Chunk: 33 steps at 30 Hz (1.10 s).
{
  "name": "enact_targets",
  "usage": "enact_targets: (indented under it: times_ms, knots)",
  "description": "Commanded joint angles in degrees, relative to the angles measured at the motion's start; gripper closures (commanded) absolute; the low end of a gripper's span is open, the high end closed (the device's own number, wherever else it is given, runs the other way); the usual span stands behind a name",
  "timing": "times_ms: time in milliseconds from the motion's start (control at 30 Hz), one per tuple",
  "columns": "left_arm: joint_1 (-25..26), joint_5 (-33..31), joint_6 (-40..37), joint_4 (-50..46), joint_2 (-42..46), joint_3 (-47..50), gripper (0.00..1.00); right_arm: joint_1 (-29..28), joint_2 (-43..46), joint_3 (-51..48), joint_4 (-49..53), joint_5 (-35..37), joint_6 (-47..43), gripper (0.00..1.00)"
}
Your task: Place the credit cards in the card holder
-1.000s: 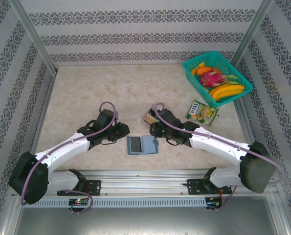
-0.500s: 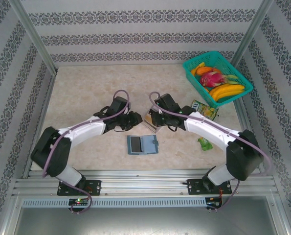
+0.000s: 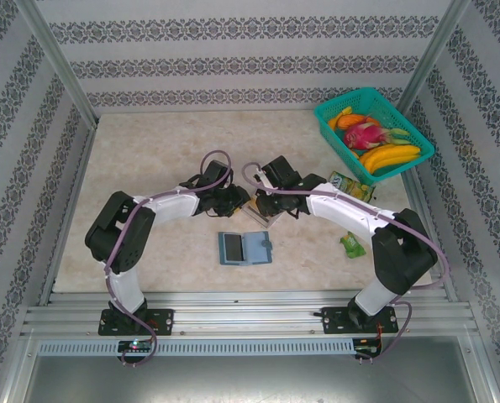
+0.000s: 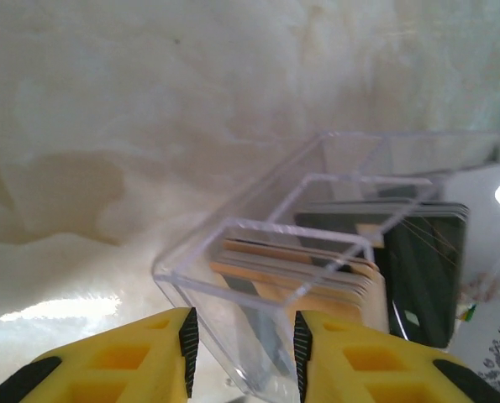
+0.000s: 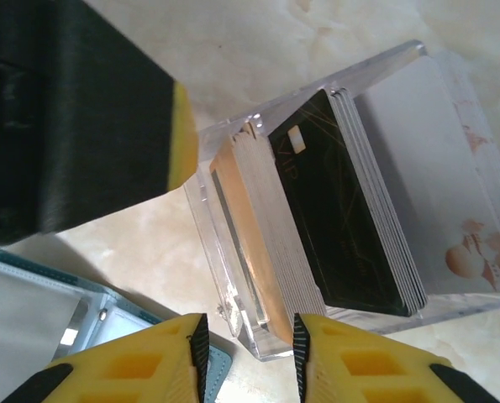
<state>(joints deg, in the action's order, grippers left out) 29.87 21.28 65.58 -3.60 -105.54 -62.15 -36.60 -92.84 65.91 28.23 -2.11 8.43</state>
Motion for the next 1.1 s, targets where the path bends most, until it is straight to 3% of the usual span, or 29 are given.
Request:
enact_targets:
  times_ms: [0,500,733,1067]
  knots:
    - [-1.12,0.13,2.35,2.35,-1.1,-0.8,0.63,-0.3,-2.13,1.65,-0.73,-0.62,-5.61,0.65]
    - [-1.39,1.65,3.1,4.65,-2.41,1.62,0.65,-3.78,-8.51,3.52,-0.98,11.21,-10.66,0.59]
    - [-1.39,1.84,3.12,5.03,-2.28,2.11,0.67,-5.65,-9.46,4.02,-0.46,16.68,-10.58,0.62]
    - [-1.37,2.12,3.24,5.52,-2.17,2.74,0.68,-5.1,-10.64,3.07,-2.07,17.79,-10.48,0.6]
